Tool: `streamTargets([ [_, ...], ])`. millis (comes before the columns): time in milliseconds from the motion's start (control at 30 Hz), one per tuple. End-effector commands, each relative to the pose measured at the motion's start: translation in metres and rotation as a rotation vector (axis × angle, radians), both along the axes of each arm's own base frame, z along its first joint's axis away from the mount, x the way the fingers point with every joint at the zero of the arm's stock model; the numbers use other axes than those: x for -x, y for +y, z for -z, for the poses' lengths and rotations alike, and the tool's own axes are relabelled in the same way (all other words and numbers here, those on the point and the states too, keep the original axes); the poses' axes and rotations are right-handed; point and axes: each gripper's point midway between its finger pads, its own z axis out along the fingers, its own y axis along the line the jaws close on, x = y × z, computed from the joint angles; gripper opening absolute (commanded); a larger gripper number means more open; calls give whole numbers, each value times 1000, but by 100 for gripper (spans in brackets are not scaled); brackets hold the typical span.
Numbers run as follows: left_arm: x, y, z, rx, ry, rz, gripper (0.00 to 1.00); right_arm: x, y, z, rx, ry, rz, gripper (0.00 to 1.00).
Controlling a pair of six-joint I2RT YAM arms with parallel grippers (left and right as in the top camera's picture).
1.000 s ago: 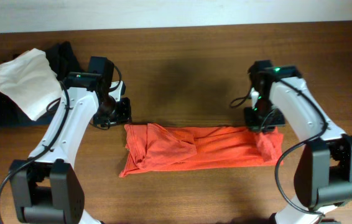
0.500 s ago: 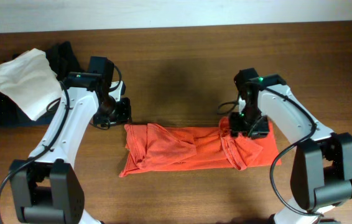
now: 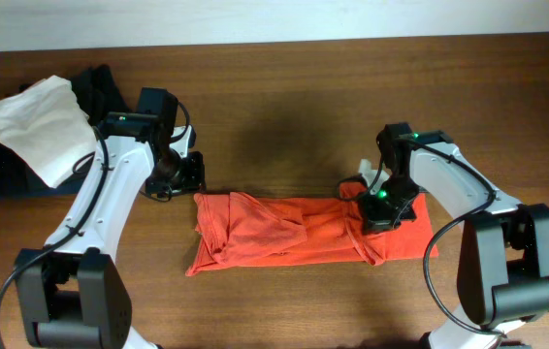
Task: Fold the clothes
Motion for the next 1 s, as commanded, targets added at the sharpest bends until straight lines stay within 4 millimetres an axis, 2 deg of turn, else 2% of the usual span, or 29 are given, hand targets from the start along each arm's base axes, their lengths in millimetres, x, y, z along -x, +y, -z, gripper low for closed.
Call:
streamTargets([
  [0,-3,-2,-8,13,-26,5,43,11,36,-25,-282,-16,-112,25],
  [67,-4,-2,-8,14,-30,5,43,12,44,-30,-357,-50,-174,38],
  [100,-4,-2,-8,14,-30,5,43,10,47,-32,-384,-69,-194,47],
  [133,-3,-2,-8,14,-29,5,43,7,45,-33,-375,-81,-196,51],
  [167,-2,-2,-8,13,-23,5,51,2,40,-32,-332,-79,-172,51],
  [233,1,-1,-7,12,-11,5,58,-15,14,-30,-131,-79,-56,51],
  [267,4,-1,-5,11,0,6,63,-28,-11,-34,28,-104,44,52],
  [333,14,0,6,10,40,6,73,-44,-50,-55,246,-195,235,55],
  [433,30,-13,28,91,71,72,79,-42,-76,-71,334,-242,291,63],
  [533,44,-20,51,135,83,134,87,-35,-82,-70,345,-211,302,66],
  [700,73,-24,87,179,123,162,87,-35,-84,-70,358,-213,301,69],
  [833,81,-39,103,250,93,185,82,-35,-84,-70,357,-213,301,69],
  [900,85,-49,107,257,85,217,66,-35,-84,-70,357,-213,301,69],
  [933,88,-55,107,256,88,242,55,-35,-84,-70,358,-213,301,69],
  [967,89,-59,107,255,88,257,38,-35,-84,-70,358,-213,301,69],
])
